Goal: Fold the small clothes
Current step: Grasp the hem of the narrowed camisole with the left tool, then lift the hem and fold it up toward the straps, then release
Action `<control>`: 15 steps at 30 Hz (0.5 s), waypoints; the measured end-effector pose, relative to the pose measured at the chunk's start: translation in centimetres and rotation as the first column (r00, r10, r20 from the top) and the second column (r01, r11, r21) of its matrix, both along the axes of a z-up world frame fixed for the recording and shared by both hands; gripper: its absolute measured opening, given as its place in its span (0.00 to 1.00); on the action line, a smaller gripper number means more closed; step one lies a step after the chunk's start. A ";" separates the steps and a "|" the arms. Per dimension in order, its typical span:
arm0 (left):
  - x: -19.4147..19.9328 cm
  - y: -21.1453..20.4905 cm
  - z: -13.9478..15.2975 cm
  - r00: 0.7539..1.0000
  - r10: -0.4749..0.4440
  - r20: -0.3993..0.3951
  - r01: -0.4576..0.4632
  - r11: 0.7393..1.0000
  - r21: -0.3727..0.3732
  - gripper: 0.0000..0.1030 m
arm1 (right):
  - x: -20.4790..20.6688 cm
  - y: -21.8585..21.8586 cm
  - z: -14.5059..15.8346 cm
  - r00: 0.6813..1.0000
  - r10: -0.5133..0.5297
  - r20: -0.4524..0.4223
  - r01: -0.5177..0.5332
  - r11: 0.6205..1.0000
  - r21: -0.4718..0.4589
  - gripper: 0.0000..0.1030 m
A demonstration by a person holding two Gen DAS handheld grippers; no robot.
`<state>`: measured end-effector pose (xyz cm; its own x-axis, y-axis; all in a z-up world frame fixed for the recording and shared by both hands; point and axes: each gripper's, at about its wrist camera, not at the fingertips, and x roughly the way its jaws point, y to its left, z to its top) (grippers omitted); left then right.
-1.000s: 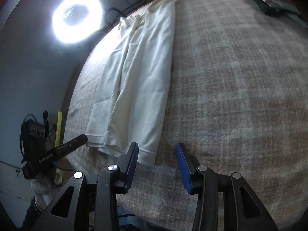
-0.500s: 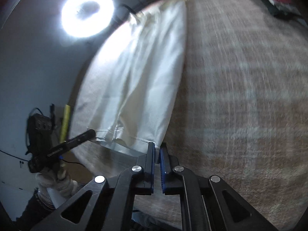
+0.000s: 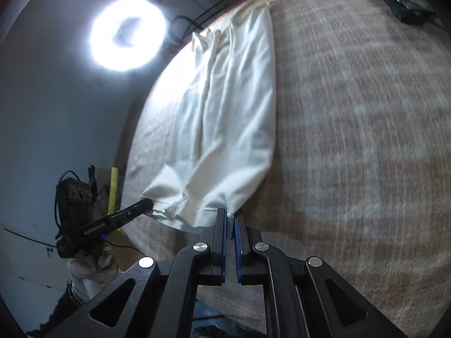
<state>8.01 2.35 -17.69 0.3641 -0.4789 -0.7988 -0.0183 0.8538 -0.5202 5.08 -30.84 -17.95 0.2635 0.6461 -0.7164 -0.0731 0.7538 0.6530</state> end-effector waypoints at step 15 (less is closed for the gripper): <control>7.5 -1.8 0.9 0.999 0.041 0.036 -0.043 0.998 0.041 0.03 | 7.9 -0.4 1.7 0.992 -0.127 0.007 0.127 0.992 0.002 0.02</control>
